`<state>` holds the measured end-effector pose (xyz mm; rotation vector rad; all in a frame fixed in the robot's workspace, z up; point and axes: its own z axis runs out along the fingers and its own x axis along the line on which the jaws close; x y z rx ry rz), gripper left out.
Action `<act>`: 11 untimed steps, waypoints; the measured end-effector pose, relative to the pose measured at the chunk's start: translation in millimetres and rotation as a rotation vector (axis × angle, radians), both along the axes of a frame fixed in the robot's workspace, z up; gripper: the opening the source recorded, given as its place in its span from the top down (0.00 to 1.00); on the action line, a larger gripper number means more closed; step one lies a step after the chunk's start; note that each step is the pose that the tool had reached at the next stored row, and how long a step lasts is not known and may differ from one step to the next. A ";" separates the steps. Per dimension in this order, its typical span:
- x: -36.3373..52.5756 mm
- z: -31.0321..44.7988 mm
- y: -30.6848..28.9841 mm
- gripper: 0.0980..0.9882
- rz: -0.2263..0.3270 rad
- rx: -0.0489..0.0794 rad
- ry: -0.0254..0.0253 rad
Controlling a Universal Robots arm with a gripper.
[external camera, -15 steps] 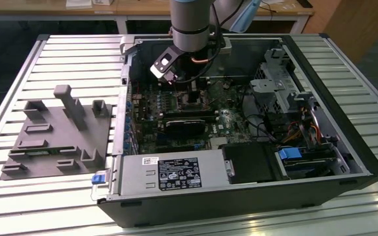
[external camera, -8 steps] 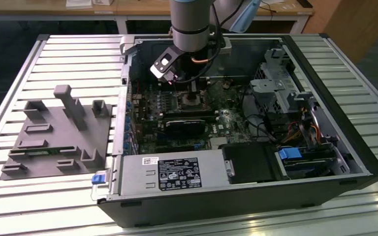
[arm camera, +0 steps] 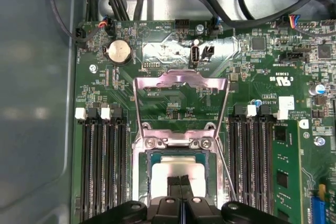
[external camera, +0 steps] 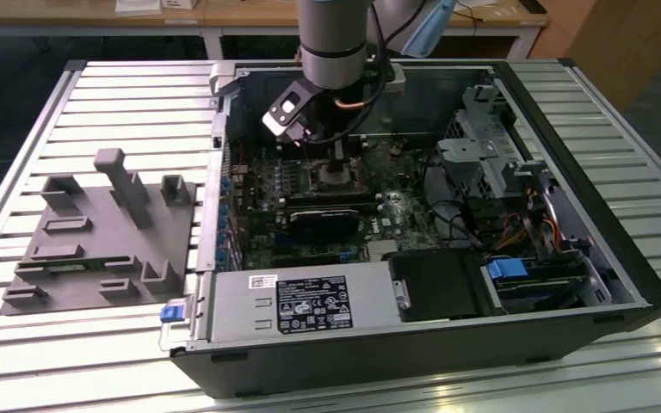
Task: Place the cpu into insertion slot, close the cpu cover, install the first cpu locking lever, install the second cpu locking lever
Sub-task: 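Place the cpu into insertion slot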
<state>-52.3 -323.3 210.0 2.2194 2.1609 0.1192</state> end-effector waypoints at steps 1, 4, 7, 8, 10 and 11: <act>0.0 2.1 0.0 1.00 0.000 0.000 0.0000; 0.0 9.2 0.0 1.00 0.000 0.000 0.0000; 0.0 17.2 0.0 1.00 0.000 0.000 -0.0002; 0.0 19.8 0.0 1.00 0.000 0.000 -0.0005; 0.0 25.3 0.0 1.00 0.000 0.000 -0.0007; 0.0 28.3 0.0 1.00 0.000 0.000 -0.0009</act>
